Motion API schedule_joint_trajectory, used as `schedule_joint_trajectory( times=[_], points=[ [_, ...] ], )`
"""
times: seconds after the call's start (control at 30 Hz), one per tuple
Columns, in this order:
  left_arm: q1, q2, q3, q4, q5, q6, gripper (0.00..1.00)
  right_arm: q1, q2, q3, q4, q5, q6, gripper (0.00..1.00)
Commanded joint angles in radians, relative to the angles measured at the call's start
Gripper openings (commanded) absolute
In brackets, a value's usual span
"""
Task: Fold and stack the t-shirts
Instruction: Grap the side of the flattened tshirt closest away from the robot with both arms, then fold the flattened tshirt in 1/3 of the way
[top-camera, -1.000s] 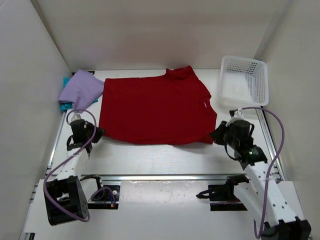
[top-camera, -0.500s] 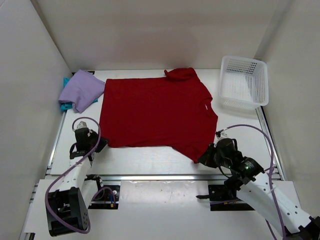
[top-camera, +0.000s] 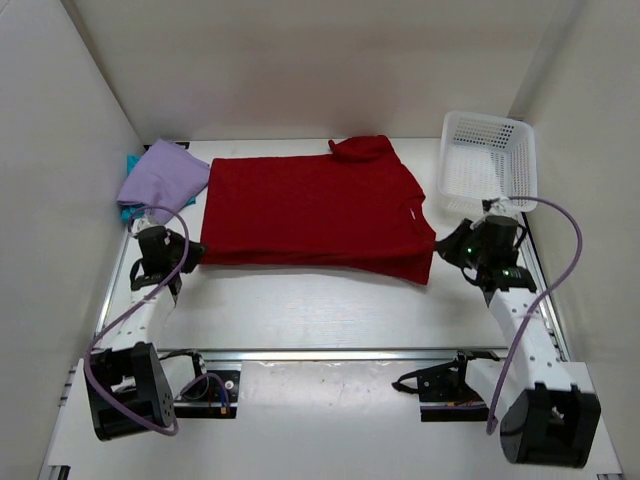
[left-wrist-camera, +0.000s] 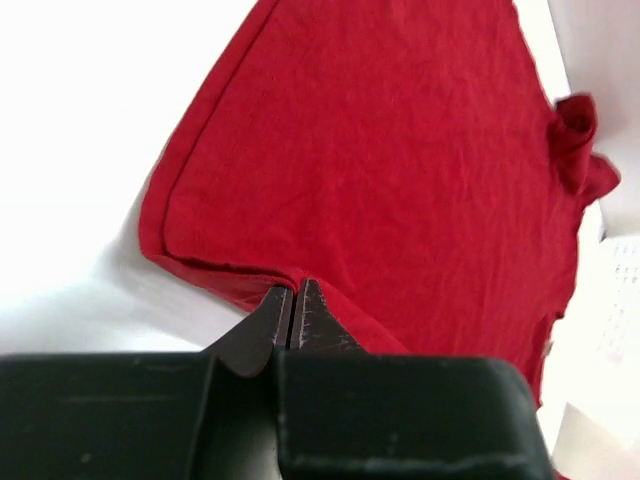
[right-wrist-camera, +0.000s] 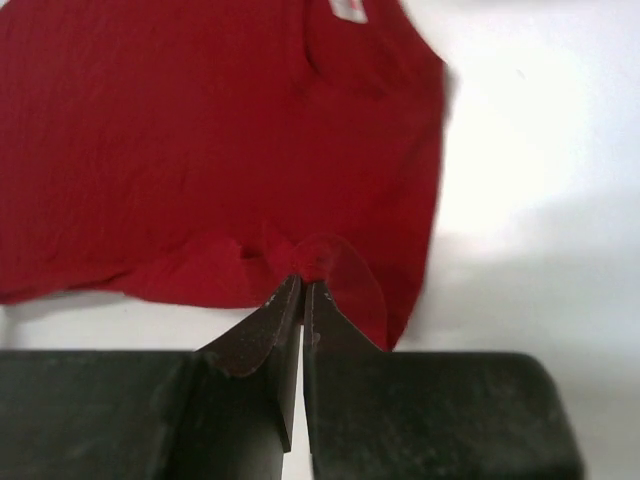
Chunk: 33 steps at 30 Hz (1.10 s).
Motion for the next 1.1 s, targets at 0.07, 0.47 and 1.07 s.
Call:
schedule_joint_trajectory(
  times=[0.07,0.47,1.07],
  points=[
    [0.008,0.087,0.068,0.096,-0.033,-0.065,0.0,0.023,0.185,0.125,0.266,-0.065,-0.059,0.0],
    [0.01,0.366,0.235,0.161,-0.068,-0.111,0.0,0.068,0.57,0.387,0.424,-0.02,-0.09,0.0],
    [-0.016,0.622,0.41,0.132,-0.091,-0.065,0.19,0.125,0.968,0.731,0.265,0.032,-0.188,0.0]
  ],
)
